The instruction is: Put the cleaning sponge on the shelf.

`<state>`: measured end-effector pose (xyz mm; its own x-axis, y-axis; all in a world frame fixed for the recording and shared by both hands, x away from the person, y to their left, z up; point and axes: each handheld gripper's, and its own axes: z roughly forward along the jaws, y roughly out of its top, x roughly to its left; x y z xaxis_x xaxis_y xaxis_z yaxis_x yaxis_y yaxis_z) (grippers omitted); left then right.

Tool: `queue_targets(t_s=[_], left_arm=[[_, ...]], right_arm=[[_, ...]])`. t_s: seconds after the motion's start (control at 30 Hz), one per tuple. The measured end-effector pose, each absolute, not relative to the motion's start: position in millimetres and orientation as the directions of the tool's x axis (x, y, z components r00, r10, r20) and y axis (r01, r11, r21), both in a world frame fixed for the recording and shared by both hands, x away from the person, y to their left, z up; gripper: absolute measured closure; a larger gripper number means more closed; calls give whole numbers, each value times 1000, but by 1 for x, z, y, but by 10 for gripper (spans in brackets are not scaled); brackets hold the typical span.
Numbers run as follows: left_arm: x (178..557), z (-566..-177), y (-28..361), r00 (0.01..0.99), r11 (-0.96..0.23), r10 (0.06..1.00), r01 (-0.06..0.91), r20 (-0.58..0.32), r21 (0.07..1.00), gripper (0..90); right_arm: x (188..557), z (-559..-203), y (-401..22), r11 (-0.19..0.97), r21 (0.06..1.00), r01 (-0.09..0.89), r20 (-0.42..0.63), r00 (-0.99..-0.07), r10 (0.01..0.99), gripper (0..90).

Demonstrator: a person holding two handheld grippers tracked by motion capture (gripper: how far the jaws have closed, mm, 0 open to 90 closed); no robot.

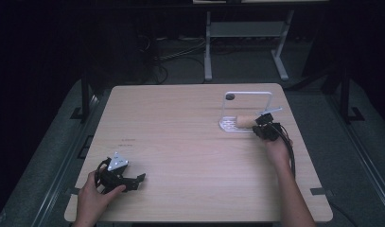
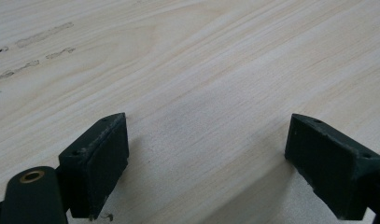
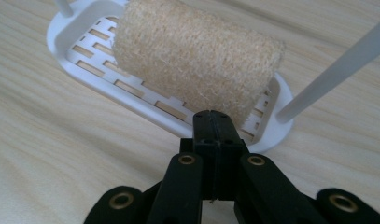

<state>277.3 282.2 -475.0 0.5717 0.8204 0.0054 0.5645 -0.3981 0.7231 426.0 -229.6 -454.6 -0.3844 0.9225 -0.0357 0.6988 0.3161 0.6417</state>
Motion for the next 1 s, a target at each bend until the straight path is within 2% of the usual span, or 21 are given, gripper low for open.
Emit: queue_targets(t_s=[0.27,0.47,0.67,0.7,0.73,0.77,0.8,0.83,0.87,0.97,1.0], left_arm=[[277,-475,282,572,-399,820,564,7,723,129],[277,-475,282,572,-399,820,564,6,723,130],[277,-475,282,572,-399,820,564,7,723,129],[277,-475,282,572,-399,820,564,6,723,129],[277,-475,282,572,-399,820,564,6,723,129],[277,-475,282,572,-399,820,564,6,723,130],[277,-475,282,572,-400,820,565,6,722,130],[277,-475,282,572,-398,820,563,6,724,130],[277,-475,282,571,-398,821,562,7,725,130],[277,-475,282,573,-400,820,563,8,724,129],[277,-475,282,573,-400,820,563,7,724,129]], right_arm=[[425,-456,-233,306,644,702,-23,-382,924,888],[418,-452,-232,301,651,697,-6,-391,920,799],[410,-451,-229,306,659,688,-6,-402,916,600],[407,-451,-227,309,662,682,-7,-407,913,512],[407,-451,-227,309,662,682,-7,-407,913,512],[404,-451,-227,305,656,690,8,-410,912,432],[404,-451,-227,305,656,690,8,-410,912,432],[401,-452,-226,301,661,687,19,-417,909,359],[401,-452,-226,301,661,687,19,-417,909,359],[394,-452,-227,286,669,686,39,-416,908,261],[394,-452,-227,286,669,686,39,-416,908,261]])
